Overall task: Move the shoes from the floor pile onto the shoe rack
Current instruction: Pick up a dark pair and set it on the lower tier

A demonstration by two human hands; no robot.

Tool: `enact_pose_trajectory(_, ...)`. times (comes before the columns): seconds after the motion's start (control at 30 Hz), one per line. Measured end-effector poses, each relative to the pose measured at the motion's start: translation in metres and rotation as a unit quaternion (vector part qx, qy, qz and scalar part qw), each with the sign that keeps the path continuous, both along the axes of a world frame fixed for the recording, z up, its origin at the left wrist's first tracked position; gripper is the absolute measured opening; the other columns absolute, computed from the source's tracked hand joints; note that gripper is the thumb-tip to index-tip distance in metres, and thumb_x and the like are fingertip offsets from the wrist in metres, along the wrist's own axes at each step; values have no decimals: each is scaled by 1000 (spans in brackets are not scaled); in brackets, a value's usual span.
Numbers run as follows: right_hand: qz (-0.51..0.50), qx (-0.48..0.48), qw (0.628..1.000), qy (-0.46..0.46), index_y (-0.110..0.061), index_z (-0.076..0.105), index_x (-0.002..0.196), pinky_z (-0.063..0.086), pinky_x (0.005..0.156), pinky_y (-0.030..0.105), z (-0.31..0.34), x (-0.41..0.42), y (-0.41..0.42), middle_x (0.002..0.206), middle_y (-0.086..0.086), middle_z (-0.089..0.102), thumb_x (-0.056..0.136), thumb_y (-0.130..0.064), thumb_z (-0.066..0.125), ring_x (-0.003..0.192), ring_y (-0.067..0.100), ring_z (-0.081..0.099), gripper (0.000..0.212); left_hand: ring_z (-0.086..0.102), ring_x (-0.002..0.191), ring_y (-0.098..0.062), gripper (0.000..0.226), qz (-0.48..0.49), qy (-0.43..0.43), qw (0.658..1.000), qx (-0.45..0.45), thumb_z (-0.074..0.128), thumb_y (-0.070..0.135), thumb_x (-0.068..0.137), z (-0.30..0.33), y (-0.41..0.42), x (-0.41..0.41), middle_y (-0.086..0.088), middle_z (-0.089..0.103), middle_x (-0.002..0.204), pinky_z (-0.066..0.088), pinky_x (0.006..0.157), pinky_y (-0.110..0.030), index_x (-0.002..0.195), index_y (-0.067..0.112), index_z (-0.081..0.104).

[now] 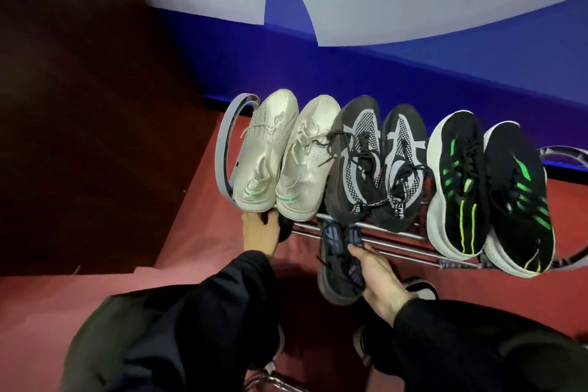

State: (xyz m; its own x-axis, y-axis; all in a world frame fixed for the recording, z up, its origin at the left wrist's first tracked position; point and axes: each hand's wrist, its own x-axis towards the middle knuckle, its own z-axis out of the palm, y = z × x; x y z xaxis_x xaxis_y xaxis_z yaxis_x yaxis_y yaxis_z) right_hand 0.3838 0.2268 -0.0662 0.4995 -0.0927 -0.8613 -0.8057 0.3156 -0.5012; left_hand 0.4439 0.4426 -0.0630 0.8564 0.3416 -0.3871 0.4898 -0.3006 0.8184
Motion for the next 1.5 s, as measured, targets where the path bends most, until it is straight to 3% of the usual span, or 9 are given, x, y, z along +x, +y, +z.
enact_pose_trajectory(0.13, -14, 15, 1000, -15, -17, 43, 151, 48, 108, 53, -4, 9, 13, 133, 6, 68, 96, -21, 64, 119, 24, 67, 58, 44, 130, -25, 92, -149, 113, 977, 98, 75, 42, 78, -14, 11, -29, -9, 36, 141, 35, 113, -37, 152, 32, 22)
enact_pose_trajectory(0.37, -1, -28, 998, -50, -18, 48, 137, 52, 102, 54, 2, 15, 23, 110, 1, 74, 98, -22, 62, 98, 21, 72, 42, 45, 130, -37, 57, -116, 65, 980, 149, 57, 15, 87, -18, 10, -26, -20, 40, 142, 40, 110, -41, 142, 14, 42)
enact_pose_trajectory(0.5, 9, -89, 995, -48, -18, 42, 149, 45, 112, 47, -5, 20, 24, 143, 6, 60, 84, -46, 70, 125, 23, 61, 75, 53, 122, -34, 38, -104, 28, 979, 175, 57, 20, 90, -16, 12, -24, -15, 56, 130, 43, 96, -36, 126, 8, 52)
enact_pose_trajectory(0.73, 23, -170, 984, -53, -17, 47, 146, 35, 117, 36, -18, 44, 44, 150, 4, 52, 99, -46, 52, 137, 24, 48, 56, 48, 128, -32, 57, -103, 78, 979, 156, 60, 17, 82, -23, 14, -20, -14, 47, 138, 44, 105, -43, 137, 17, 46)
enact_pose_trajectory(0.83, 31, -182, 982, -31, 1, 56, 134, 42, 110, 37, -23, 62, 53, 142, 19, 57, 103, -21, 49, 132, 33, 53, 39, 35, 135, -29, 65, -77, 65, 985, 137, 60, 10, 80, -22, 7, -23, -16, 43, 139, 38, 106, -39, 140, 11, 37)
enact_pose_trajectory(1.03, 128, -288, 945, -86, -2, 66, 125, 47, 104, 38, -31, 69, 71, 134, 17, 65, 90, -24, 64, 125, 31, 60, 41, 65, 95, -32, 32, 79, 131, 988, 39, 57, 22, 77, -21, -4, -28, -6, 64, 98, 51, 93, -36, 108, 19, 48)
enact_pose_trajectory(1.13, 184, -368, 905, -109, -2, 71, 116, 49, 96, 40, -29, 65, 76, 126, 21, 68, 89, -36, 69, 120, 39, 61, 43, 68, 89, -37, 26, 90, 123, 988, 15, 52, 31, 68, -27, 0, -26, -3, 63, 88, 53, 92, -53, 93, 31, 43)
enact_pose_trajectory(1.37, 173, -355, 915, -86, -2, 72, 108, 51, 86, 40, -36, 63, 86, 111, 21, 73, 86, -43, 72, 108, 40, 66, 46, 62, 96, -20, 47, 106, 106, 988, -37, 60, 15, 86, -8, -10, -29, -1, 61, 107, 48, 98, -35, 130, 10, 45)
enact_pose_trajectory(1.5, 190, -270, 938, -109, -4, 63, 125, 47, 102, 38, -31, 59, 82, 127, 17, 67, 90, -35, 71, 121, 32, 61, 48, 61, 103, -20, 53, 57, 120, 991, -12, 60, 20, 86, -1, -9, -26, -3, 61, 117, 47, 99, -33, 135, 10, 43)
